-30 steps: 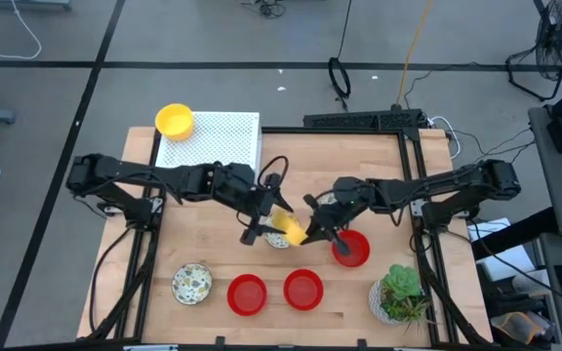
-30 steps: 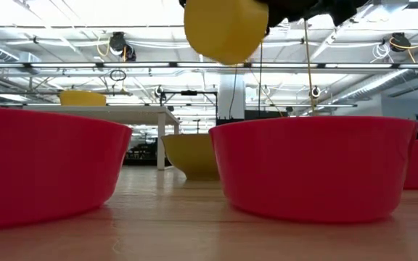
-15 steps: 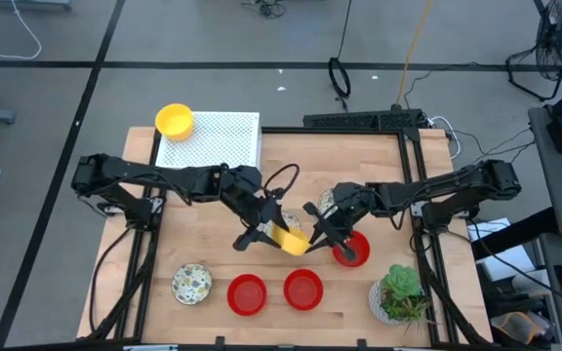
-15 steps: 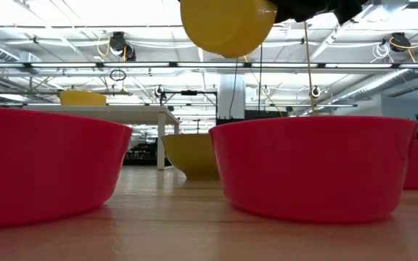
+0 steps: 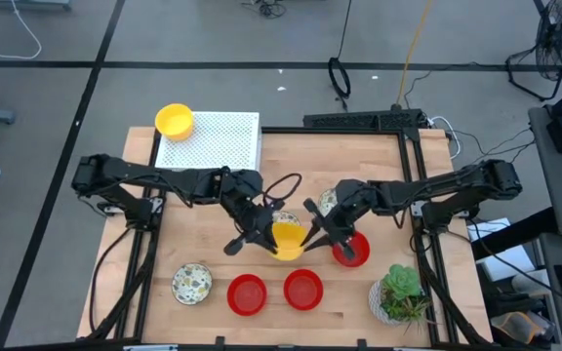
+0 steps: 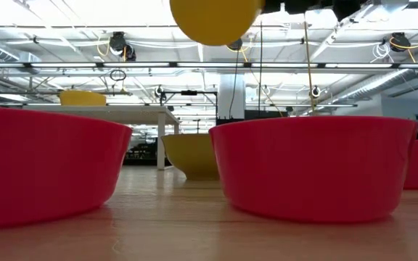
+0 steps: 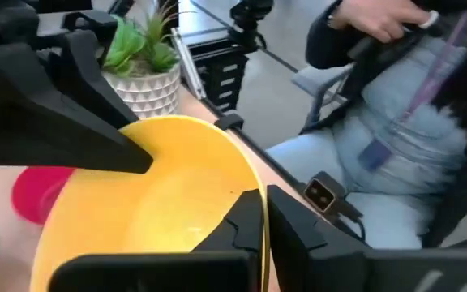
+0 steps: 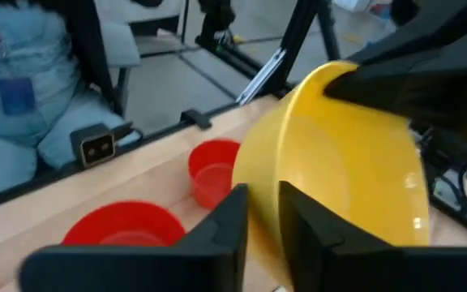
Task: Pick & Place Mini bowls
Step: Stack the yellow bowl on top of the other yellow bowl on the shelf
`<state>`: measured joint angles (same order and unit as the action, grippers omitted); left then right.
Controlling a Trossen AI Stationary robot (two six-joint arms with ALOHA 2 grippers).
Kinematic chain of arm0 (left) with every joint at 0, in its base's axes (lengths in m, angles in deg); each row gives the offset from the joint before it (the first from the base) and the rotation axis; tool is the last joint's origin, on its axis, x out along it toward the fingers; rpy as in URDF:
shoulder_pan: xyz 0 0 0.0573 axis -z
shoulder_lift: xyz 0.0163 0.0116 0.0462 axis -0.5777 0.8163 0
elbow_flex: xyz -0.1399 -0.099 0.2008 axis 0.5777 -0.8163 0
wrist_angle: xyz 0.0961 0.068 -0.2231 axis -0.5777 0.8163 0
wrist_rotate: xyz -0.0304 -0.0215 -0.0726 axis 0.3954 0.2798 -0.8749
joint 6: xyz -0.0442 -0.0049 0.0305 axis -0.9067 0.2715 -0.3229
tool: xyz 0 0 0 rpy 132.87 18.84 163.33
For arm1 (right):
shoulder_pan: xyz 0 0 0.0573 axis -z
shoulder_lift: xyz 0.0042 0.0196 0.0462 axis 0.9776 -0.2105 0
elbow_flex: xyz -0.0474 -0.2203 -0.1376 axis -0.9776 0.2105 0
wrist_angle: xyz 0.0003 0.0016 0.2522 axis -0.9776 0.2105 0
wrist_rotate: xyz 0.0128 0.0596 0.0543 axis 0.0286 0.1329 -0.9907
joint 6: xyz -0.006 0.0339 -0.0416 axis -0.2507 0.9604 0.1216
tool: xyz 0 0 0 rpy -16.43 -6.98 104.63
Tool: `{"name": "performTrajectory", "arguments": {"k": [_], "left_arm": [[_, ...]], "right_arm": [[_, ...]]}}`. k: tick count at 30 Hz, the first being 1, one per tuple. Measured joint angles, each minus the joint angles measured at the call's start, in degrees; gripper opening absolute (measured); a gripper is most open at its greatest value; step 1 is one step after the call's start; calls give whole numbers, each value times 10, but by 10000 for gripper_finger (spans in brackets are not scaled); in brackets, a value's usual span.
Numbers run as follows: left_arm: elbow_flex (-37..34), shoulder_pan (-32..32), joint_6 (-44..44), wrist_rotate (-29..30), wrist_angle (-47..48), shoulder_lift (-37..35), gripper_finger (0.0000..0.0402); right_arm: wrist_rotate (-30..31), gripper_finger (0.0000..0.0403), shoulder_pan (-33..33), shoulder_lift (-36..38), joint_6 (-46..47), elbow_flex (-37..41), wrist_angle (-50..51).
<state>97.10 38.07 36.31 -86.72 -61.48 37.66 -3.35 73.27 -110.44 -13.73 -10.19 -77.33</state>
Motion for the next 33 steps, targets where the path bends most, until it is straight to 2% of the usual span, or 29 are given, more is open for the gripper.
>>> {"name": "performTrajectory", "arguments": {"k": [6, 11, 14, 17, 20, 24, 31, 33], "left_arm": [[0, -1, 3, 10, -2, 0, 12], [0, -10, -3, 19, 1, -1, 11], [0, -21, -13, 55, 5, -1, 17], [0, -37, -14, 103, 27, -7, 10], [0, -60, -17, 176, 57, -19, 6], [1, -101, -30, 308, 99, -52, 24], [1, -185, -38, 587, 198, -117, 34], [2, -218, -52, 648, 228, -132, 34]], "right_arm": [[6, 125, 2, 7, 57, 0, -16], [4, 161, 18, 50, 126, 0, 8], [4, 172, 32, 89, 160, 0, 51], [45, 175, 42, 134, 186, 1, 125], [119, 173, 49, 175, 192, 1, 211], [205, 170, 51, 197, 207, 1, 289], [224, 169, 50, 186, 214, 1, 310], [224, 169, 50, 183, 209, 1, 310]]}}
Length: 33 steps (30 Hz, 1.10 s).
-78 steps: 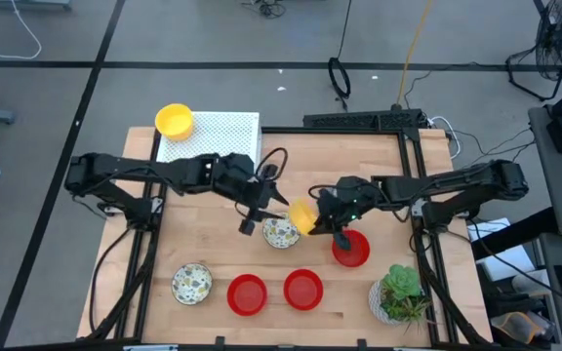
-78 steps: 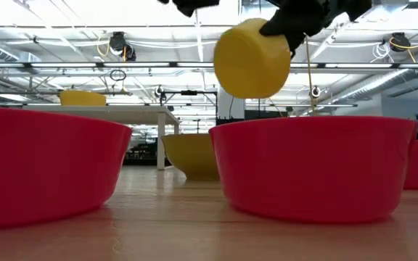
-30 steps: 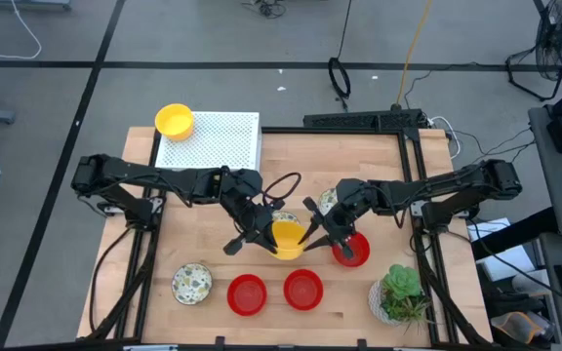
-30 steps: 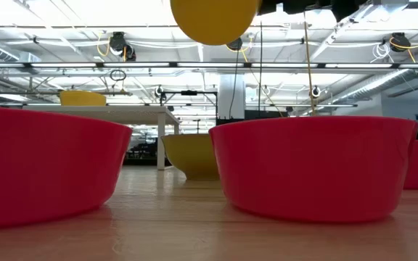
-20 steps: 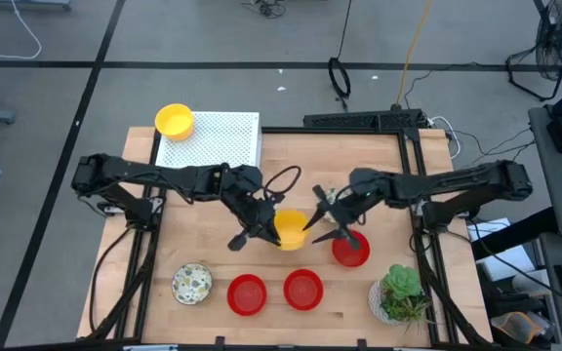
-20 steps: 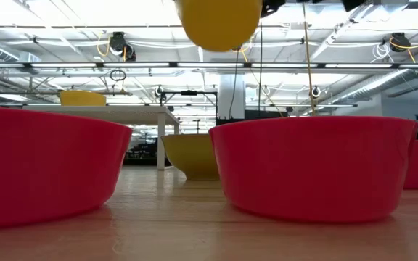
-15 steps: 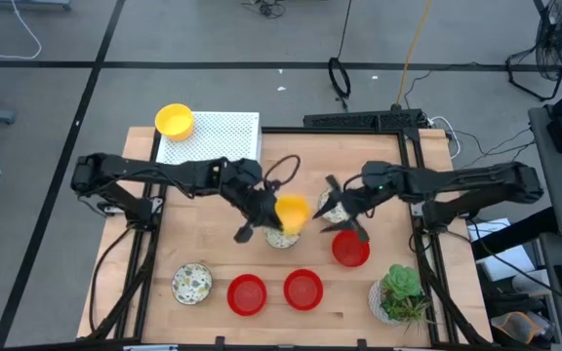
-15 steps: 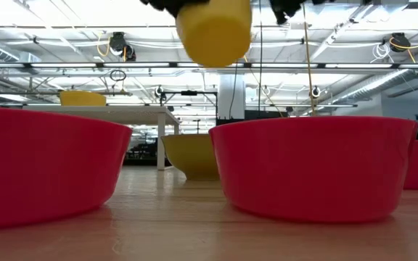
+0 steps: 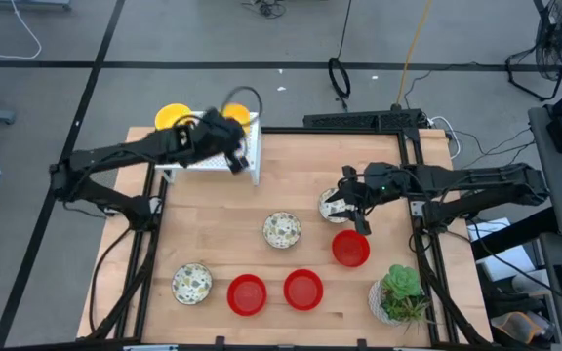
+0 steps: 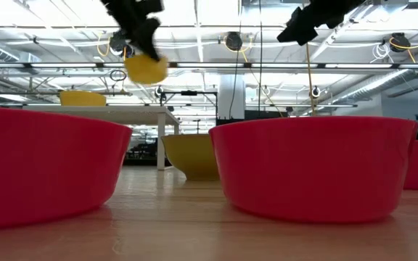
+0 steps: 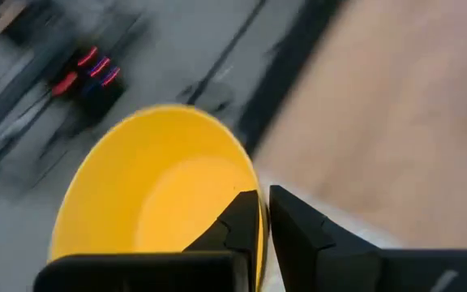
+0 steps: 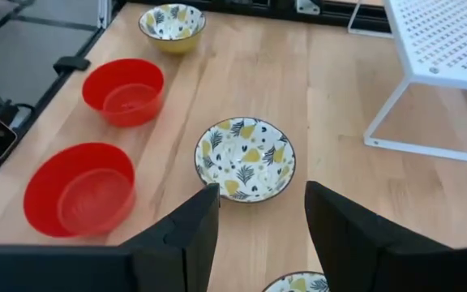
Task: Pick & Place Mini bowls
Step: Stack the yellow bowl on top of the other yellow bowl on the shelf
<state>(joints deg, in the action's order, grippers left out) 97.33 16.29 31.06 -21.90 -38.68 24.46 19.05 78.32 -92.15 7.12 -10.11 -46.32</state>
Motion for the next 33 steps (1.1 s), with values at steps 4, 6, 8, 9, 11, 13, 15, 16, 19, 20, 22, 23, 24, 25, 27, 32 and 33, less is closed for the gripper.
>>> {"name": "performTrajectory", "arguments": {"k": [4, 6, 8, 9, 11, 13, 15, 16, 19, 20, 22, 23, 24, 25, 27, 32, 33], "left_arm": [[0, -70, -42, 68, 57, -14, 34], [-2, -110, -62, 69, 99, -17, 34], [-1, -144, -75, 69, 114, -16, 35], [-1, -160, -82, 69, 125, -15, 35], [-2, -189, -85, 68, 143, -12, 35], [-2, -211, -85, 68, 142, -13, 35], [-2, -226, -87, 59, 142, -13, 35], [-2, -231, -87, 43, 141, -13, 35], [-2, -238, -81, -19, 141, -13, 35], [-2, -238, -78, -38, 140, -13, 35], [-2, -236, -68, -68, 135, -13, 35], [-2, -233, -61, -81, 132, -13, 35], [-2, -232, -57, -92, 133, -13, 35], [-2, -229, -54, -101, 133, -13, 35], [-2, -226, -53, -115, 133, -13, 35], [-2, -216, -50, -169, 133, -13, 49], [-2, -213, -48, -178, 133, -13, 56]], "right_arm": [[0, 169, 0, -2, -29, 0, 0], [0, 169, 0, -1, -41, 0, 0], [0, 169, 0, -1, -49, 0, 0], [0, 169, 0, -1, -51, 0, 0], [0, 169, 0, -1, -54, 0, -2], [0, 169, 0, -1, -54, 0, -2], [0, 169, 0, -1, -54, 0, -2], [0, 169, 0, -1, -55, 0, -2], [0, 169, 0, -1, -56, 0, -2], [0, 169, 0, -1, -56, 0, -2], [0, 169, 0, -1, -58, 0, -2], [0, 169, 0, -1, -58, 0, -2], [0, 169, 0, -1, -58, 0, -2], [0, 169, 0, -1, -58, 0, -2], [0, 169, 0, -1, -58, 0, -2], [0, 169, 0, -1, -58, 0, -1], [0, 169, 0, -1, -58, 0, -1]]}}
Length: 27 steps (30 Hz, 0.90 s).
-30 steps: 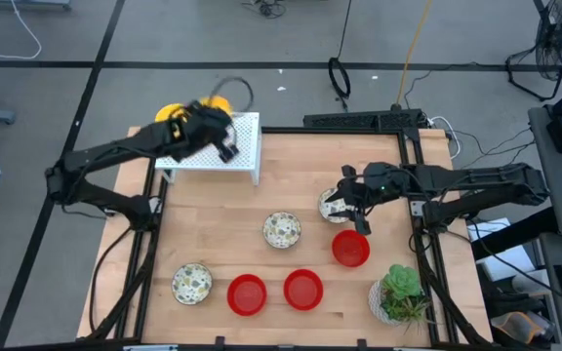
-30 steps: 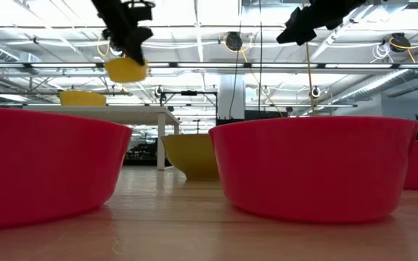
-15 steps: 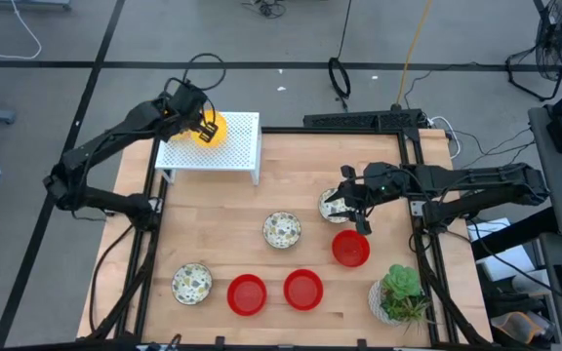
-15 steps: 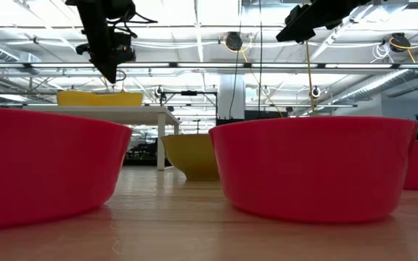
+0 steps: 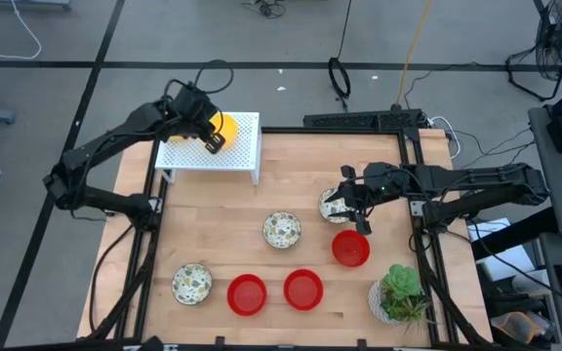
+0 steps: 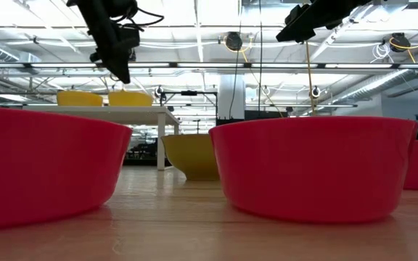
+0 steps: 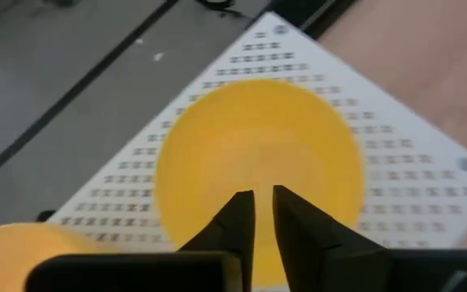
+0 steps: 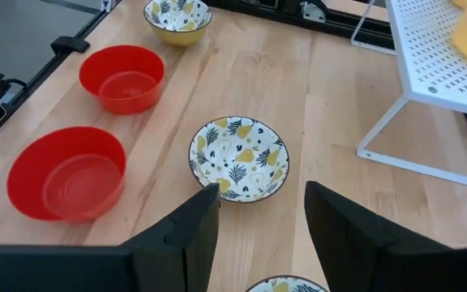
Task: Pick & Place Mini bowls
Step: Stack the yellow bowl on top of the other yellow bowl on the shelf
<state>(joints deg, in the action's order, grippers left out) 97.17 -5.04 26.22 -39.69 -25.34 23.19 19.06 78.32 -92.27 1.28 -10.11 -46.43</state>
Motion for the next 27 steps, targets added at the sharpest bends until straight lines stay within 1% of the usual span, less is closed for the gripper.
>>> {"name": "performTrajectory", "arguments": {"k": [3, 7, 12, 15, 19, 21, 25, 27], "left_arm": [[0, 9, 1, -11, 0, 0, 87], [0, 22, 0, -13, 1, 0, 139], [0, 42, -1, -59, 3, 3, 198], [0, 57, 3, -55, 3, 18, 222], [0, 65, 13, -49, 1, 48, 239], [0, 67, 16, -28, 1, 68, 243], [0, 66, 18, 34, 1, 94, 243], [0, 63, 19, 42, 1, 103, 239]], "right_arm": [[0, 169, 0, 0, 0, 0, 1], [0, 169, 0, 0, 0, 0, 1], [0, 169, 0, 0, 0, 0, 1], [0, 169, 0, 0, 0, 0, 1], [0, 169, 0, 0, 3, 0, 1], [0, 169, 0, 0, 8, 0, 2], [0, 169, 0, 0, 19, 0, 2], [0, 169, 0, 0, 19, 0, 2]]}}
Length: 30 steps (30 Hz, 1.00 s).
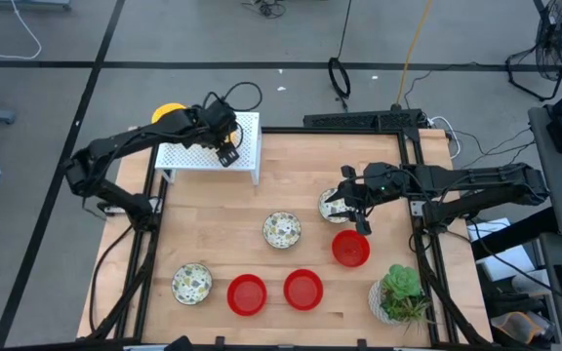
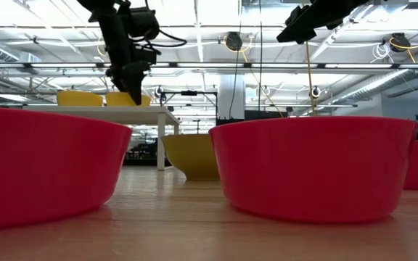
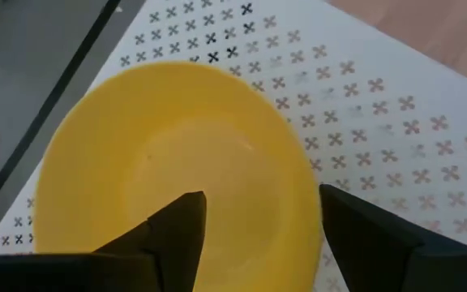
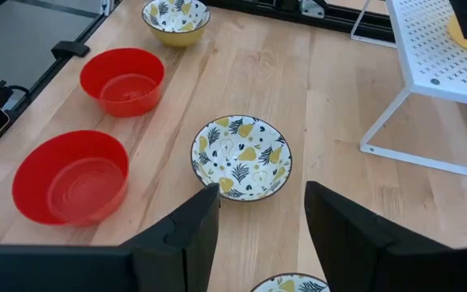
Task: Pick & Place Mini bowls
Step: Stack the yellow bowl on top of the other yellow bowl on the shelf
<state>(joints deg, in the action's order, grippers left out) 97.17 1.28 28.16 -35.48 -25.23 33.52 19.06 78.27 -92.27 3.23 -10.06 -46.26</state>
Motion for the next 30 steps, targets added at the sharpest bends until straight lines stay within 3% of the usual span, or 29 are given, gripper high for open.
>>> {"name": "performTrajectory", "arguments": {"k": [6, 13, 15, 24, 30], "left_arm": [[0, -1, 6, -7, 0, 9, 191], [0, 0, 16, -7, 0, 8, 39], [0, 0, 21, -7, 0, 8, 12], [0, 15, 64, -1, -9, -37, 7], [0, 12, 64, 106, -27, -106, 17]], "right_arm": [[0, 169, 0, 0, 0, 0, 0], [0, 169, 0, 0, 0, 0, 0], [0, 169, 0, 0, 0, 0, 0], [0, 169, 0, 0, 0, 0, -1], [0, 169, 0, 0, -2, 0, -1]]}}
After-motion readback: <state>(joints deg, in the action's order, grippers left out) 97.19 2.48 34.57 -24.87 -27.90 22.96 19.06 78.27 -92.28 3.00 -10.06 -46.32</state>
